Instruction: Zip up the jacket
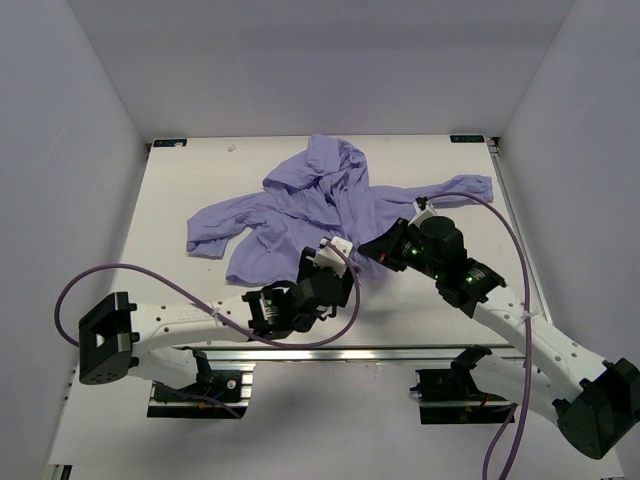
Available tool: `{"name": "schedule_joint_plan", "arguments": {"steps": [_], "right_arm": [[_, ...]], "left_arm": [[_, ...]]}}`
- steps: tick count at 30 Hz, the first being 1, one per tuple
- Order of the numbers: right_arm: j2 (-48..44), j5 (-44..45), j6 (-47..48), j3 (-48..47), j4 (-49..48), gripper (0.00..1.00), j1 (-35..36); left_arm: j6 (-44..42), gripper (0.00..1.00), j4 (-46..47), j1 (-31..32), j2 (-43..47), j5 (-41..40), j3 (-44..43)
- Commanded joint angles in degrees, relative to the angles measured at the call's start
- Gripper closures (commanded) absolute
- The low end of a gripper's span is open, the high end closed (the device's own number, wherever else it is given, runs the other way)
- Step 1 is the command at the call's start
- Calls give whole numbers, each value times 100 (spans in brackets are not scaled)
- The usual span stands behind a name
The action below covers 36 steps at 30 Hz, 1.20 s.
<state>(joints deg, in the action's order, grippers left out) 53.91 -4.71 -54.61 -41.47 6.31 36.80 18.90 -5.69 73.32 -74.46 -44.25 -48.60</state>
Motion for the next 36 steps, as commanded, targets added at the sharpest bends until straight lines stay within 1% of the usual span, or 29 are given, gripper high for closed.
{"name": "schedule_joint_plan", "arguments": {"steps": [1,2,3,4,5,6,7,8,10,11,12,13,14,15,16,17,18,19,20,21,22,24,25,27,28,29,31,36], "right_arm": [[5,-83,-102,-151,-217,100,-6],[5,-187,-24,-46,-461,100,-6],[-12,-258,20,16,-559,100,-6],[-73,-319,38,95,-699,100,-6],[-117,-390,90,200,-910,100,-14],[-178,-547,117,445,-1234,100,-6],[-310,-592,135,552,-1350,100,-6],[-381,-714,170,657,-1464,100,-6],[-565,-794,293,860,-1545,100,-6],[-609,-856,345,904,-1536,100,-6],[-645,-865,389,965,-1492,100,-6],[-715,-882,398,1018,-1466,100,-6],[-741,-935,407,1071,-1500,100,-6],[-776,-935,399,1115,-1501,100,-6],[-820,-953,381,1193,-1544,100,-6],[-829,-962,372,1220,-1562,100,-6],[-838,-962,355,1247,-1571,100,-14],[-838,-970,311,1282,-1597,100,-6],[-821,-996,293,1308,-1658,100,-6],[-821,-1014,276,1326,-1711,100,-6],[-795,-1032,232,1335,-1755,100,-6],[-768,-1093,205,1361,-1826,100,-6],[-759,-1111,196,1361,-1826,100,-6],[-750,-1120,196,1370,-1817,100,-6],[-750,-1111,196,1370,-1800,100,-6],[-759,-1076,205,1370,-1800,100,-6],[-777,-1032,205,1379,-1764,100,-6],[-786,-997,153,1379,-1791,100,-6]], "left_arm": [[245,25,323,42,256,740,69],[438,25,254,42,282,1082,113],[622,24,166,42,309,1102,157],[1007,24,43,42,378,1085,245],[1211,23,-210,42,431,998,289],[1378,20,-282,42,501,989,342],[1545,17,-335,33,598,997,429],[1930,11,-379,33,834,997,613],[2310,3,-292,-80,1081,1207,860],[2642,2,-66,-203,1343,1652,1148],[2811,2,84,-552,1468,1952,1325],[2943,2,277,-764,1591,2295,1501],[3171,2,845,-1019,1775,2690,1685],[3243,2,1173,-1265,1838,3163,2079],[3443,2,1811,-1694,1873,4003,2248],[3506,2,2148,-1855,1873,4342,2397],[3594,2,2395,-2030,1769,4885,2573],[3699,2,2789,-2093,1681,5073,2610],[3744,2,2976,-2111,1558,5215,2619],[3788,2,3160,-2172,1278,5346,2645],[3858,2,3693,-2199,1119,5705,2662],[3998,2,4188,-2409,646,6067,2715],[4173,2,4782,-2480,486,6417,2750],[4358,2,5470,-2664,196,6726,2838],[4481,2,6091,-2708,-66,6876,2908],[4543,2,6359,-2726,-173,7077,2935],[4623,2,6816,-2727,-402,7202,2944],[4553,2,6792,-2735,-623,7272,2777]]}}
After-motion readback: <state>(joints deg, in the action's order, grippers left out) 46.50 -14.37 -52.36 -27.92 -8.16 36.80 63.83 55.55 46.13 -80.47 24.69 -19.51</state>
